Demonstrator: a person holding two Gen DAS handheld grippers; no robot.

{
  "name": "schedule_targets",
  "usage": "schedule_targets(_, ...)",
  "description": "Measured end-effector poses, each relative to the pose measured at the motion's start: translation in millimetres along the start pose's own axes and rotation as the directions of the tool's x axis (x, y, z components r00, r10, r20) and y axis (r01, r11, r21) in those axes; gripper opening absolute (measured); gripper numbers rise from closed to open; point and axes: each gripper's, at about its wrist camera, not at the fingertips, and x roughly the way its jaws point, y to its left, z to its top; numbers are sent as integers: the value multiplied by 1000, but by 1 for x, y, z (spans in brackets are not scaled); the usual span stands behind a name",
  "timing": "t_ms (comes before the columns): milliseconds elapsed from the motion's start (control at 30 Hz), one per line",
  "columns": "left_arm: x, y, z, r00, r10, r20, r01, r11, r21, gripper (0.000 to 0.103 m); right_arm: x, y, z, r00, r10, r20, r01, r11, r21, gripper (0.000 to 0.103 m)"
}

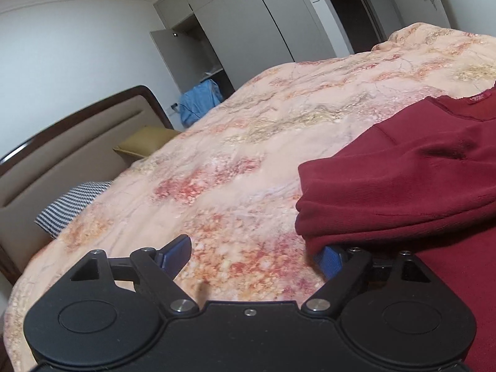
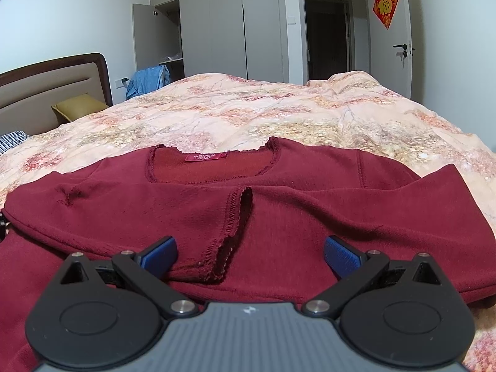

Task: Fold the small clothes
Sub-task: 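Lay the sleeve across the sweater body and open the left gripper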

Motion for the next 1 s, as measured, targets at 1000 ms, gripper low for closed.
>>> schedule_targets(1000, -227, 27, -132, 819, -567, -82, 488, 765, -419, 92, -255, -7, -139, 982, 131, -133, -139, 989, -50, 77)
